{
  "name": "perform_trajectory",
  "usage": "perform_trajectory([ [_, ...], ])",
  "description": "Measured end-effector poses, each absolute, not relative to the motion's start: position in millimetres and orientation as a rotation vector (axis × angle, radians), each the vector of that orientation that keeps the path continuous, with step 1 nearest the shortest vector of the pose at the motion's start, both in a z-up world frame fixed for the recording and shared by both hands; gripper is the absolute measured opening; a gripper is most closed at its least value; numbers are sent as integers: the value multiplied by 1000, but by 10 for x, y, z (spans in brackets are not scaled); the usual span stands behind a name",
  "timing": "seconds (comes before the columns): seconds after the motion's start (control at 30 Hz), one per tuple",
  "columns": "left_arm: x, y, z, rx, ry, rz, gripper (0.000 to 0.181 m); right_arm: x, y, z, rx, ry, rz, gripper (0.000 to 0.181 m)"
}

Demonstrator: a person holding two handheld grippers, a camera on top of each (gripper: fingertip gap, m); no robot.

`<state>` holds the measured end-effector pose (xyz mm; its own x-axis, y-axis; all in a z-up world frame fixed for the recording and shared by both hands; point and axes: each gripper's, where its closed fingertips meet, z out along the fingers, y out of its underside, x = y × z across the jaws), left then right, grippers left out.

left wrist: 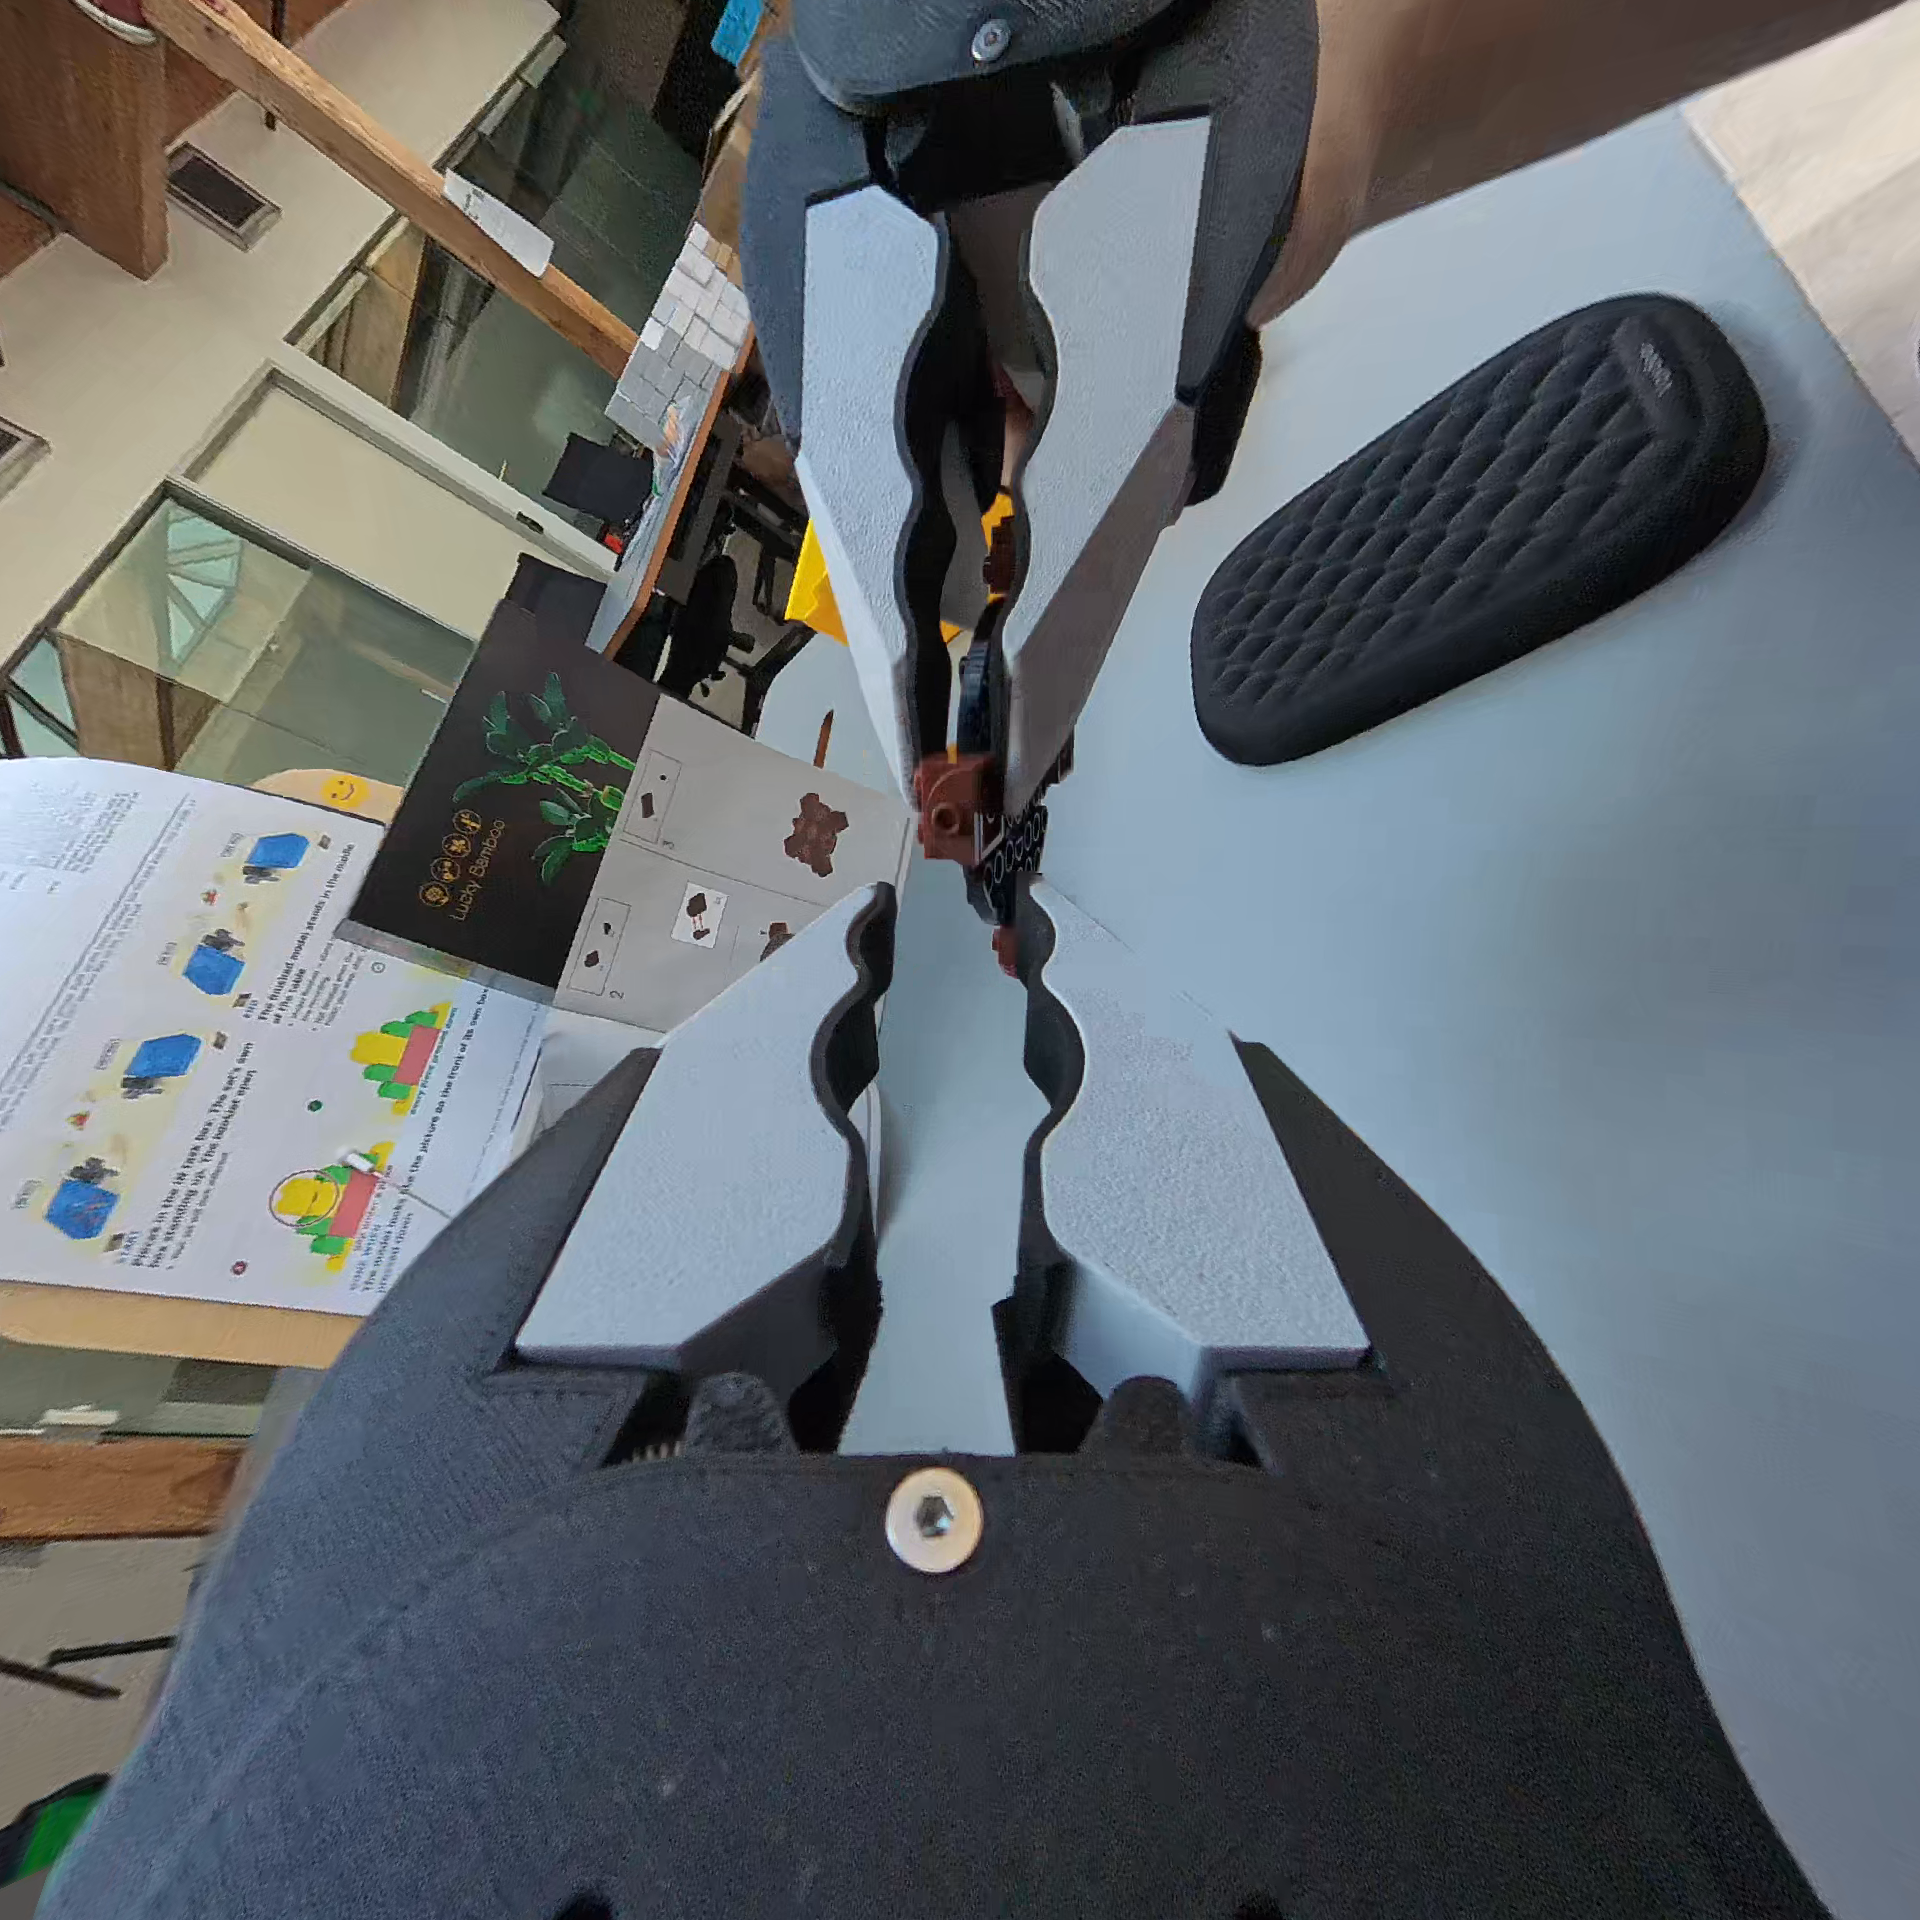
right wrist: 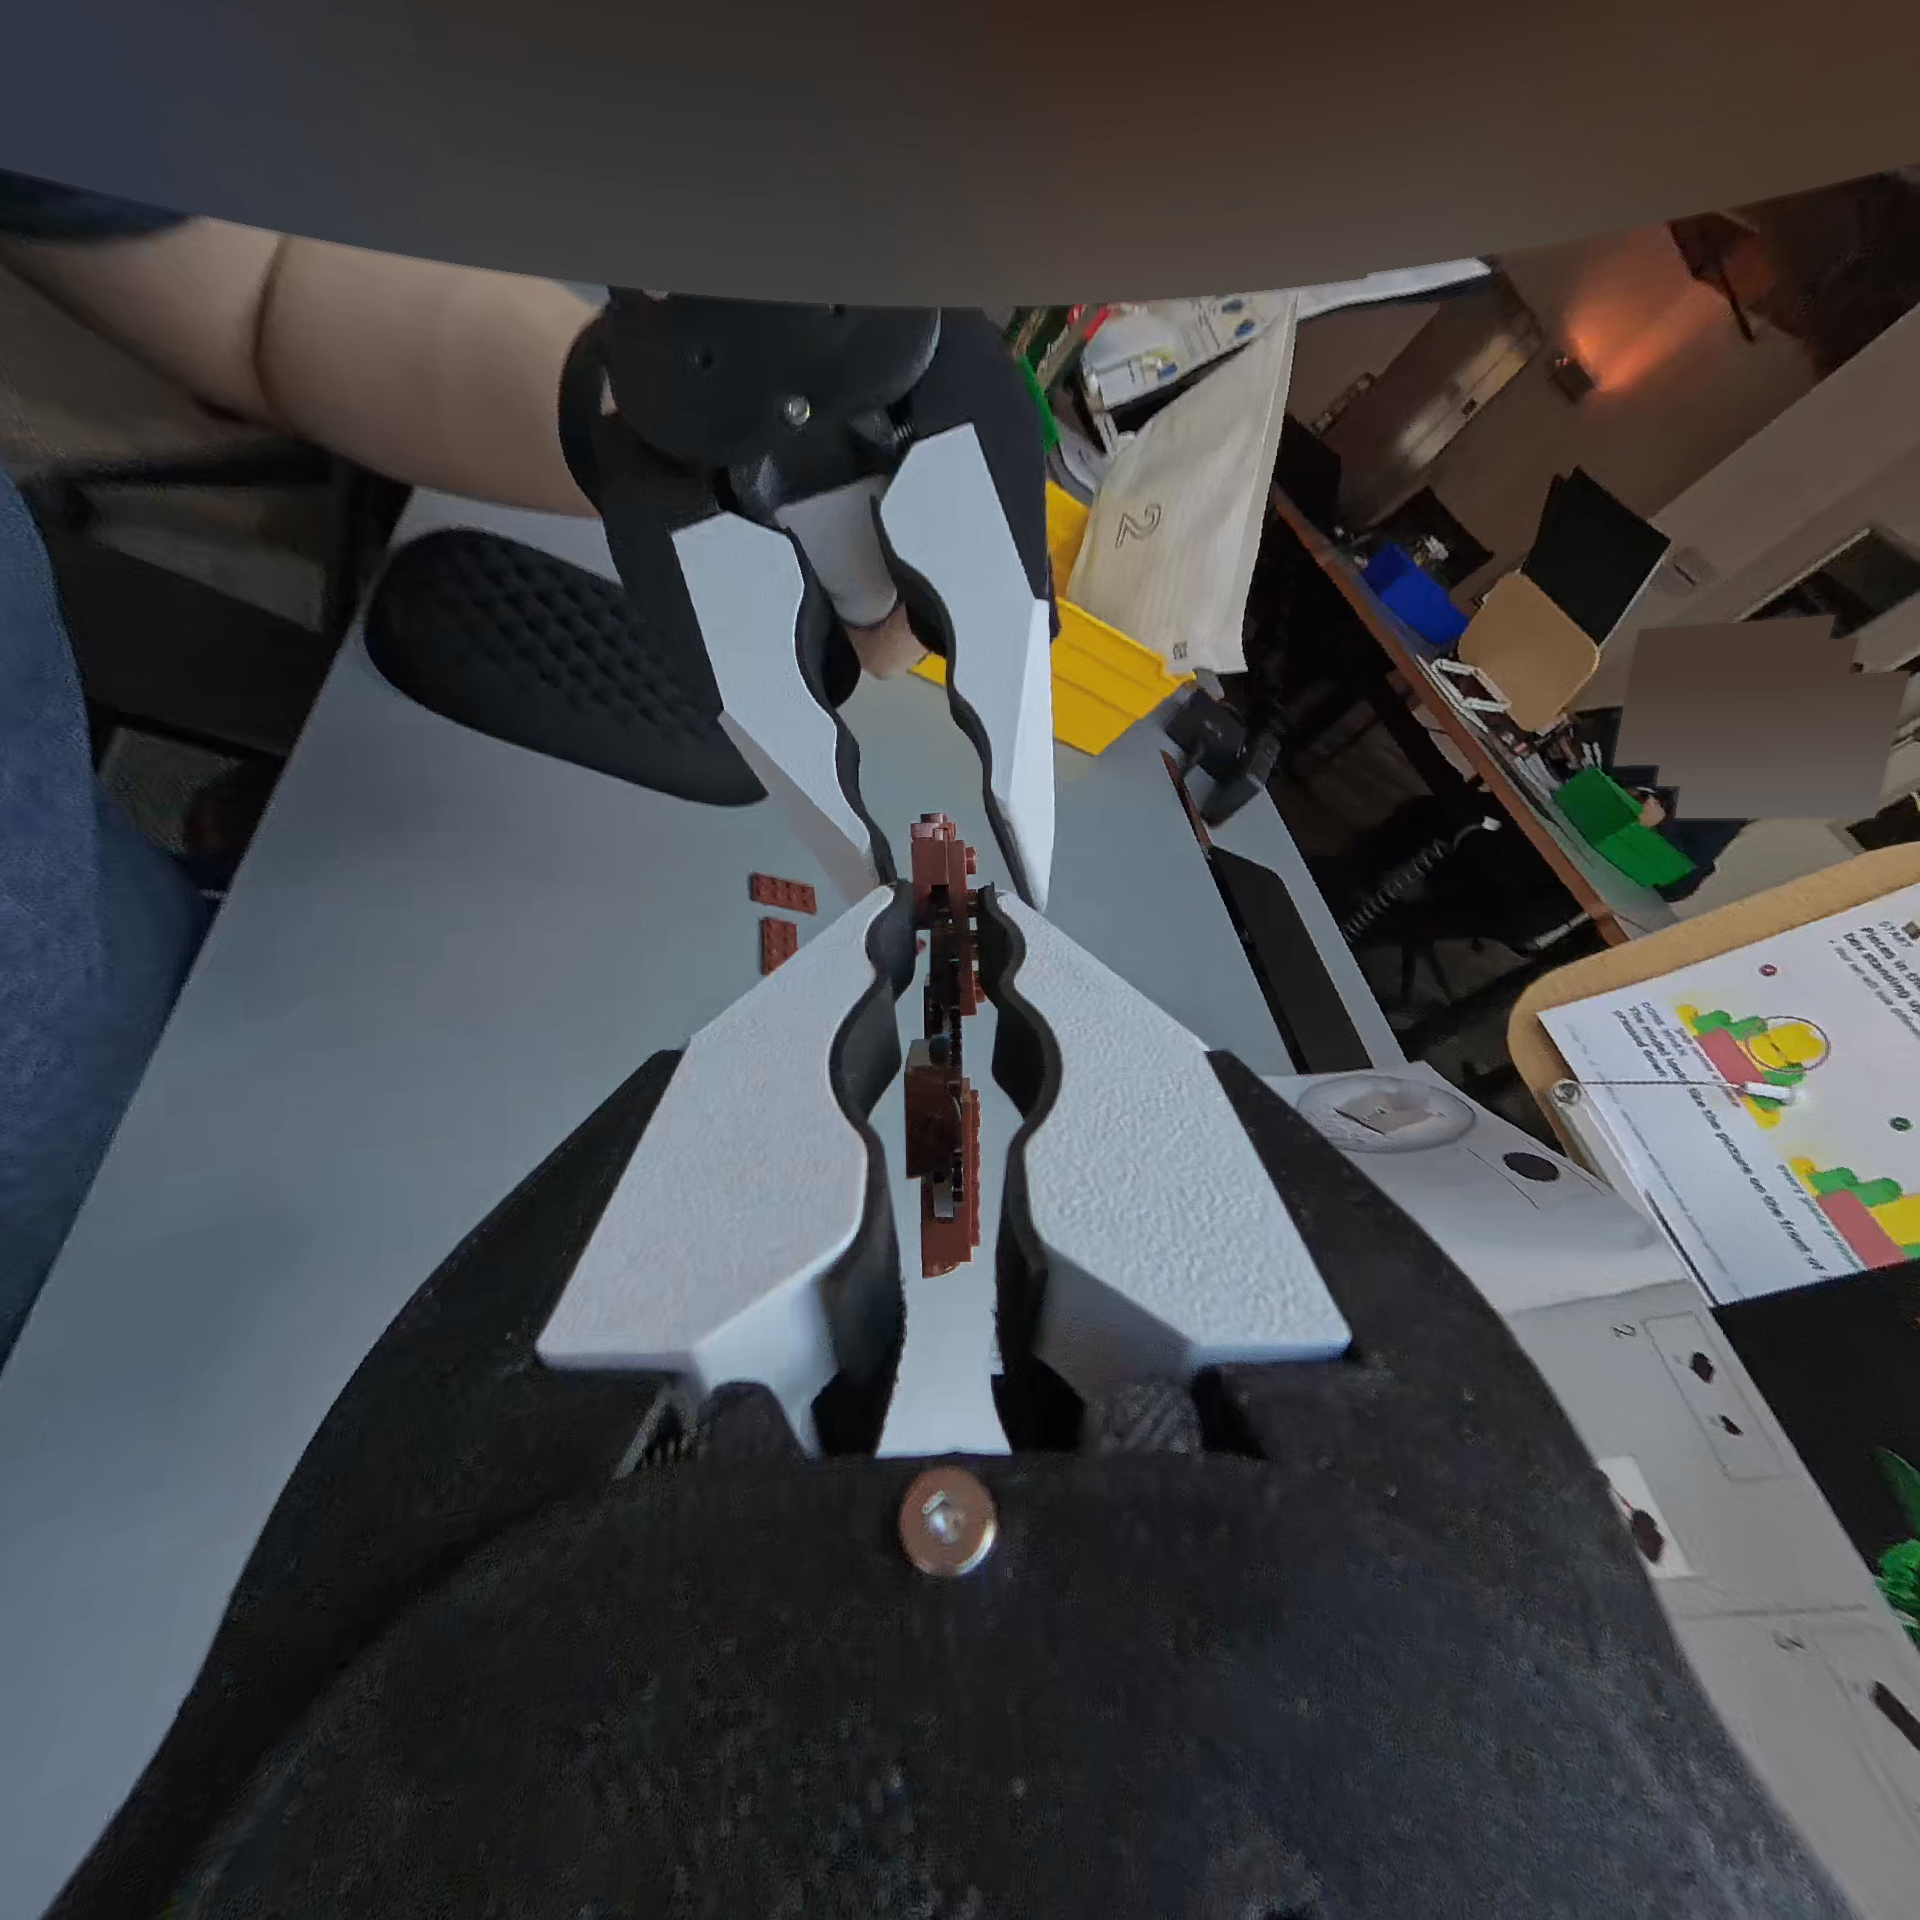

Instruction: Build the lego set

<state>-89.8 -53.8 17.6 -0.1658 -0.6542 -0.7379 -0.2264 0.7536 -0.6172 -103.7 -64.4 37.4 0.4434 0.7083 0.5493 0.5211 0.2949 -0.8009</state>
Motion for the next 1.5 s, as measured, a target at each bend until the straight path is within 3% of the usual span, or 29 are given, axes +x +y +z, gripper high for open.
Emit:
perform_trajectory([
  [0.03,-902,-562,194,-720,1730,-500,26,-1036,-688,417,-1329,-1177,255,10],
  [0.2,-817,-810,352,-727,1648,-779,25,-1033,-898,656,-1094,-1048,628,10],
  [0.4,-718,-885,336,-704,1618,-820,7,-940,-955,708,-999,-964,805,11],
  [0.6,-786,-482,105,-783,1752,-333,6,-836,-754,561,-1276,-1130,418,29],
  [0.83,-844,-357,11,-829,1813,-113,5,-903,-579,278,-1425,-1462,-265,29],
  [1.03,-846,-352,-35,-857,1840,-76,6,-919,-492,157,-1434,-1511,-413,11],
  [1.5,-826,-350,-162,-897,1899,-95,6,-917,-477,34,-1499,-1502,-354,10],
])
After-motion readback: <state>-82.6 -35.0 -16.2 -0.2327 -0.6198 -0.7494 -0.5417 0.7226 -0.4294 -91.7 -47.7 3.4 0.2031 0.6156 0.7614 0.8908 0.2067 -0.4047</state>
